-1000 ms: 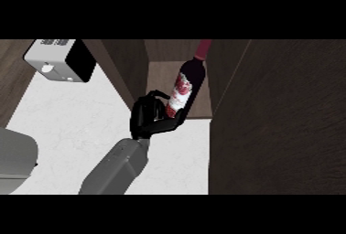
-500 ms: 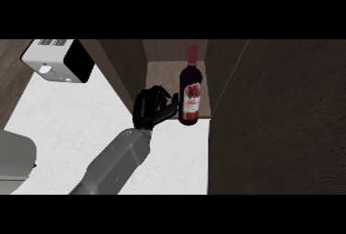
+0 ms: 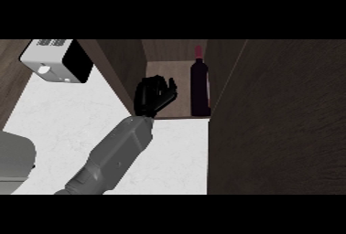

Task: Pick up the wine, place it into the cabinet and close the cabinet

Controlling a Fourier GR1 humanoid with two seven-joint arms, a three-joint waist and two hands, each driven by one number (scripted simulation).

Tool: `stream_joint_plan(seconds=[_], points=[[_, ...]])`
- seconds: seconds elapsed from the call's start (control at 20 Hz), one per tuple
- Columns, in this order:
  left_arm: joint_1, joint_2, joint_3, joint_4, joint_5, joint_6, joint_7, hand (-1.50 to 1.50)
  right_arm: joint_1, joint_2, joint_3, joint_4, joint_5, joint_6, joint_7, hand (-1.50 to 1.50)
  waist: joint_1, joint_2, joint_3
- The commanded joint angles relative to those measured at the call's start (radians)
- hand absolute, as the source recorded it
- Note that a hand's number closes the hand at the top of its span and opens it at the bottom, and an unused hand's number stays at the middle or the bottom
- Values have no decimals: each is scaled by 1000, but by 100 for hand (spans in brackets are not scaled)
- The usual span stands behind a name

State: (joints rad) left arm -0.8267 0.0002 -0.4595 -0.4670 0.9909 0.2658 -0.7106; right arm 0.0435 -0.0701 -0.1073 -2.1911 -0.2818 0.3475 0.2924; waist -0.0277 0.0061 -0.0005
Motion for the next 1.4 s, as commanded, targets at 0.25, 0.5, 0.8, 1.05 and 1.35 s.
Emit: stream_joint_plan(seconds=[0.25,0.5,0.8,1.05,1.35], points=[[-119,0,-6,125,59,40,36,150,18,14,34,-30,30,-6,4,-150,-19,5,0],[-108,0,23,233,21,-40,26,150,-30,-3,2,-29,-11,-30,47,-150,-6,4,0],[-173,0,73,274,58,-12,-2,150,19,-12,9,-111,-38,-16,73,-150,-19,6,-1],[-123,0,100,311,57,-45,-147,150,82,-7,12,-73,-26,41,-11,-150,-28,10,0],[-88,0,77,273,30,-26,-247,-150,-33,-2,36,-49,11,-27,59,-150,-5,5,-1]])
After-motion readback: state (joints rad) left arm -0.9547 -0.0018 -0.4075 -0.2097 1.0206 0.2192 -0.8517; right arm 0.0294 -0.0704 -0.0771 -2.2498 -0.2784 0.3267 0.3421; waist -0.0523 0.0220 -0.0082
